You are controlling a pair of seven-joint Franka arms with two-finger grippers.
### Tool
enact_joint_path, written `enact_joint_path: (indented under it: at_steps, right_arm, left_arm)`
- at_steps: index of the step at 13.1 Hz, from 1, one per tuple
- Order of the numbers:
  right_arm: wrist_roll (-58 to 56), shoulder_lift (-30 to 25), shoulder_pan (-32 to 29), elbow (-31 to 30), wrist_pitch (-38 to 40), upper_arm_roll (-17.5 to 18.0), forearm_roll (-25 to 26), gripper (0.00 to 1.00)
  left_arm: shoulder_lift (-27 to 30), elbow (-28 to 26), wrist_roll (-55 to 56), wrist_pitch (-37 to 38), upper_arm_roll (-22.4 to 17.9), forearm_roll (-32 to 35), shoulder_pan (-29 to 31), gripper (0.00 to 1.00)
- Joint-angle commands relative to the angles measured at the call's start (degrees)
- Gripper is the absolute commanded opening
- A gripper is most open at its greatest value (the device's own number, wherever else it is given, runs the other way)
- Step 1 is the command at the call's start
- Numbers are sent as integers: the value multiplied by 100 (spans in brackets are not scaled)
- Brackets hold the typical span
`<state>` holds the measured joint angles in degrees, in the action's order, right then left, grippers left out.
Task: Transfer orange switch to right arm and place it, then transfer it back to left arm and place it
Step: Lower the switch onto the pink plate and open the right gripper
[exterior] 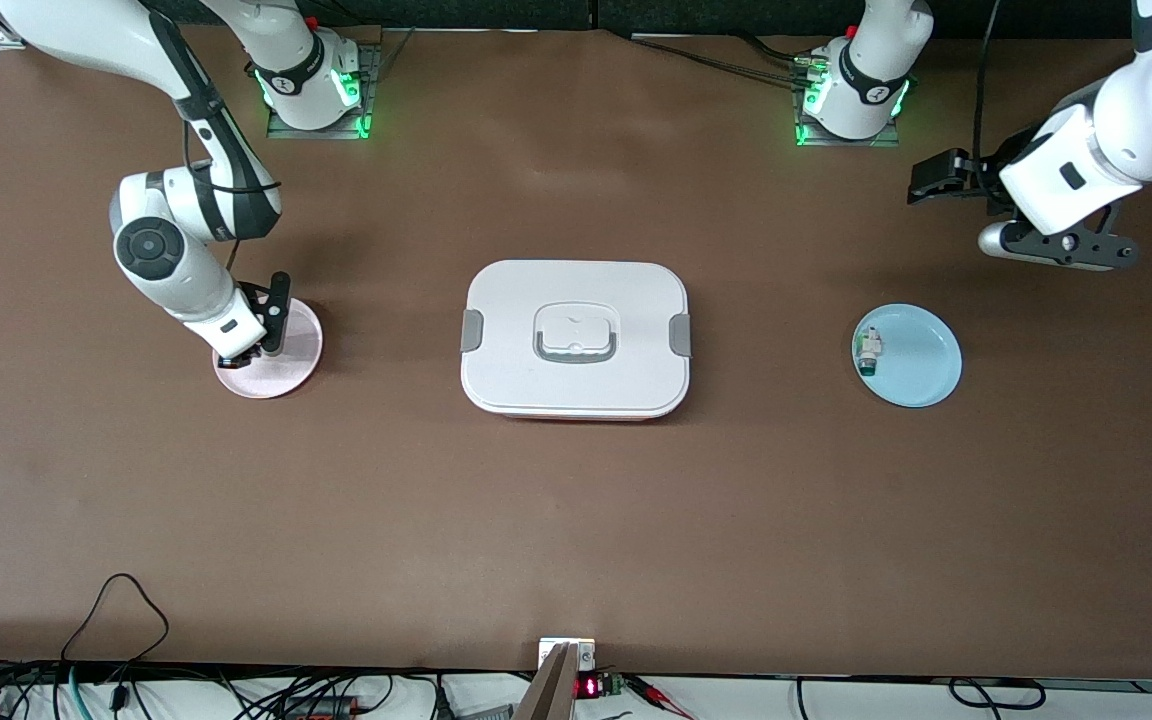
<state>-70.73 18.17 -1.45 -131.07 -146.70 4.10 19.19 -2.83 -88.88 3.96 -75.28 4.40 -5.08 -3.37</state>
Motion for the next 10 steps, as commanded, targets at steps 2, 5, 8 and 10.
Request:
enact_joint_path:
  at_steps: [2, 5, 8, 10]
  right_arm:
    - [24, 37, -84, -269, -412, 47, 76, 38]
    - [243, -111, -93, -243, -272, 38, 24, 100]
    - [367, -445, -75, 28, 237, 64, -20, 100]
    - [393, -568, -49, 353, 510, 73, -29, 100]
  left_arm:
    - [222, -199, -150, -372, -18, 639, -112, 100]
    - [204, -155, -124, -549, 191, 701, 282, 100]
    - [239, -147, -53, -549, 702, 737, 889, 100]
    - [240, -112, 182, -549, 807, 745, 891, 100]
